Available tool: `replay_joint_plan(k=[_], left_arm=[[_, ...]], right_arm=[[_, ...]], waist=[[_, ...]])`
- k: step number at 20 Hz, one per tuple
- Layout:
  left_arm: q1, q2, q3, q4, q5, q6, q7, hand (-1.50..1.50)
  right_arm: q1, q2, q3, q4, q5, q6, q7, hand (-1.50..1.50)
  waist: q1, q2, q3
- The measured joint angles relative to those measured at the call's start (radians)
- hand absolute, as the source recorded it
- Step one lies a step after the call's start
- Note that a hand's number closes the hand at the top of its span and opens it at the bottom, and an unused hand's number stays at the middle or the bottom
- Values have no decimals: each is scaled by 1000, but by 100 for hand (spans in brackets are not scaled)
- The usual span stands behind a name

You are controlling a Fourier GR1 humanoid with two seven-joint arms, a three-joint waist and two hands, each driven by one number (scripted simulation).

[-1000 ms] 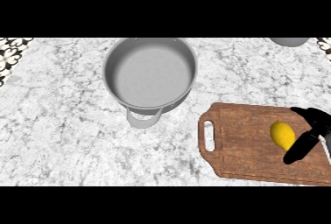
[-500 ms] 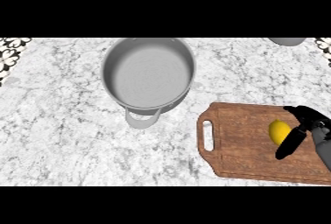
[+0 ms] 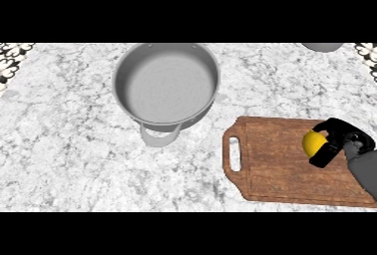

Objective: Pick the lemon from the cutting board and place it in the pot

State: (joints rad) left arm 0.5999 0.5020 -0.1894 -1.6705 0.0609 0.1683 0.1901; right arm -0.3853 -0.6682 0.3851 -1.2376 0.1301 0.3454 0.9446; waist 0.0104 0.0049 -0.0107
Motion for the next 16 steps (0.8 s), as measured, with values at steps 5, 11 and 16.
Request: replay_joint_plan(k=[5, 11, 16], left_arm=[[8, -5, 7, 0, 6, 0, -4, 0], [10, -10, 11, 1, 6, 2, -13, 0], [-58, -7, -12, 10, -13, -24, -28, 0]], right_arm=[[-25, 8, 10, 20, 14, 7, -18, 150], [-62, 57, 52, 0, 39, 13, -37, 150], [-195, 271, 236, -149, 103, 40, -99, 150]], waist=[[-8, -1, 1], [-7, -6, -2], [78, -9, -9]])
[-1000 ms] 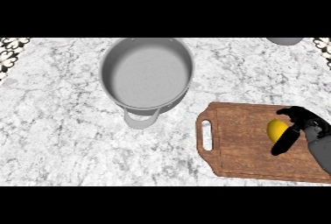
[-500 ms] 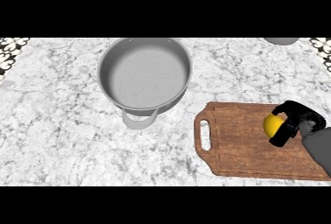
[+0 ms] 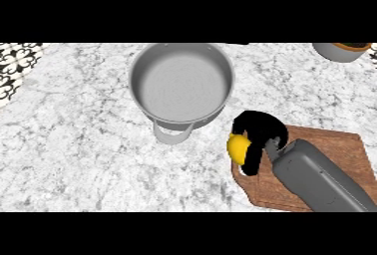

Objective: Pick the lemon from the cutting board and place it in the pot

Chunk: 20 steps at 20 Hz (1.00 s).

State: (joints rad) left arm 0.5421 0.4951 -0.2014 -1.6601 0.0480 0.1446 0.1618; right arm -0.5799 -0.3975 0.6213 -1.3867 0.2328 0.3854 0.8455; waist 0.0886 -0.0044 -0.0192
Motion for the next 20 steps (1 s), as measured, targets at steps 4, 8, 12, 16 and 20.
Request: replay_joint_plan(k=[4, 8, 12, 16, 20], left_arm=[[-31, 8, -3, 27, -19, -10, -2, 0], [-28, 11, 9, 50, -17, -11, 4, 0], [-4, 12, 20, 55, -14, -5, 9, 0], [16, 5, 31, 54, -6, 2, 3, 0], [28, 0, 38, 50, -1, 5, -4, 0]], right_arm=[[-125, 164, 133, -63, 89, -10, 2, 150], [-251, 292, 214, -86, 210, -59, 38, 150], [-365, 356, 245, -110, 336, -131, 78, 150], [-456, 381, 242, -124, 437, -208, 118, 150], [-500, 390, 205, -132, 477, -297, 143, 150]], waist=[[22, -2, -1], [4, -8, 3], [-26, -16, 10], [-46, -16, 14], [-55, -7, 16]])
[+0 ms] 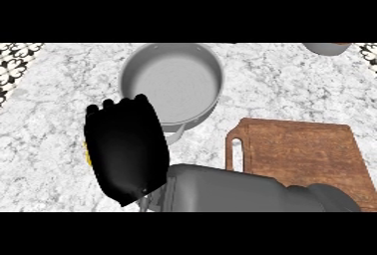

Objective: Pick the lemon from the cutting board and place it in the pot

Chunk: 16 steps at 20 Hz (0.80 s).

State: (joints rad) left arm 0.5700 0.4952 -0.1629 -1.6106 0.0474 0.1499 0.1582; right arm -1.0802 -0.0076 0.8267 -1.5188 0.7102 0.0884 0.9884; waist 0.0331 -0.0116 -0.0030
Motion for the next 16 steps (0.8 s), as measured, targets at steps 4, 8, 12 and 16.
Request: replay_joint_plan(k=[4, 8, 12, 16], left_arm=[[5, -5, 6, -4, 4, 4, 0, 0], [8, -6, 10, -7, 3, 2, -8, 0], [10, -8, 11, -10, -2, 4, -11, 0], [10, -9, 14, -14, -4, 2, -19, 0]], right_arm=[[-33, 4, -35, 5, 17, -76, 12, 150], [-60, 5, -68, 34, 30, -139, 9, 150], [-85, 6, -106, 76, 32, -190, -6, 150], [-106, 7, -146, 146, 28, -230, -43, 150]], waist=[[-4, 8, 1], [-6, 15, 2], [-6, 22, 2], [-3, 30, 1]])
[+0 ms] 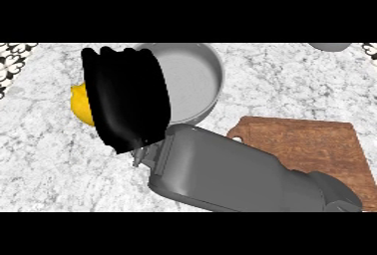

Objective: Pick the lemon from the cutting board and place it in the pot

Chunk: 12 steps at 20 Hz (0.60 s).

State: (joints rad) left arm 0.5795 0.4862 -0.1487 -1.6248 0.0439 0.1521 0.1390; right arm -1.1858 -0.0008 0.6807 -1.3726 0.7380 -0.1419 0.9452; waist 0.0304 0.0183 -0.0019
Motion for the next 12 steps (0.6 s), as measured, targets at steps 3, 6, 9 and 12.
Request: replay_joint_plan(k=[3, 6, 9, 12], left_arm=[[0, 2, 2, -3, 1, -6, -2, 0], [-1, -1, 3, -5, -3, -4, -6, 0], [-5, 1, 4, -9, -4, -8, -7, 0], [-10, -1, 5, -11, -4, -12, -11, 0]], right_arm=[[-15, -1, -26, 60, -1, -25, -36, 150], [-25, -2, -49, 125, -10, -49, -83, 150], [-34, -5, -72, 193, -21, -68, -135, 150], [-44, -11, -83, 271, -24, -78, -184, 150]], waist=[[1, 4, -1], [4, 10, 0], [9, 16, -2], [18, 20, -4]])
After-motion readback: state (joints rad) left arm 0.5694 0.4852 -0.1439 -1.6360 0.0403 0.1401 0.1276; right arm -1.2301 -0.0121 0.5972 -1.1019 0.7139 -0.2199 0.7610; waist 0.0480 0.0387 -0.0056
